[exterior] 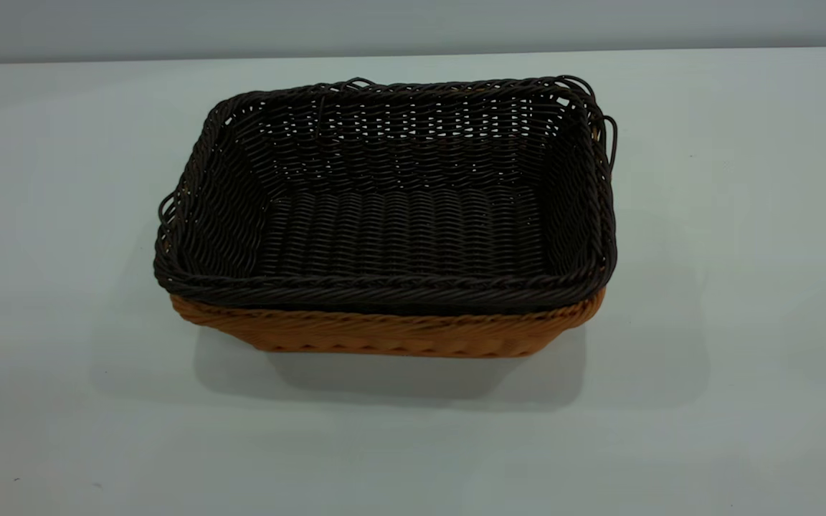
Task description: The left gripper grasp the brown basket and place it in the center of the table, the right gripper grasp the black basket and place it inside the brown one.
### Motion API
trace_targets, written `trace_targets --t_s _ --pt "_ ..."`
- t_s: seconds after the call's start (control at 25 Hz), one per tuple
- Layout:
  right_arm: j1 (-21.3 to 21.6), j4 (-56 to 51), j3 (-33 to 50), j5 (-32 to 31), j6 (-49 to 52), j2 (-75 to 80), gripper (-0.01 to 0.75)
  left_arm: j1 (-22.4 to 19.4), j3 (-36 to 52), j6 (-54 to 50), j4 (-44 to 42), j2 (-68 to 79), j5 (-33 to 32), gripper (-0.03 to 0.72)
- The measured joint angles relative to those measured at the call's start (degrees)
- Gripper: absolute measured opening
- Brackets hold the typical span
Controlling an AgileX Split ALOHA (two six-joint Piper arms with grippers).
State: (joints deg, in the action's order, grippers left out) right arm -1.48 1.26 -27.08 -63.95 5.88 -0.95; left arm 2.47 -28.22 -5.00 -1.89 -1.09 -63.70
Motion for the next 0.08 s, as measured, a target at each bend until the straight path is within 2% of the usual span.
trace_targets --t_s 0.08 --pt "0.0 0.0 0.0 0.0 0.0 0.0 0.544 0.0 0.0 0.0 0.0 0.0 0.0 0.449"
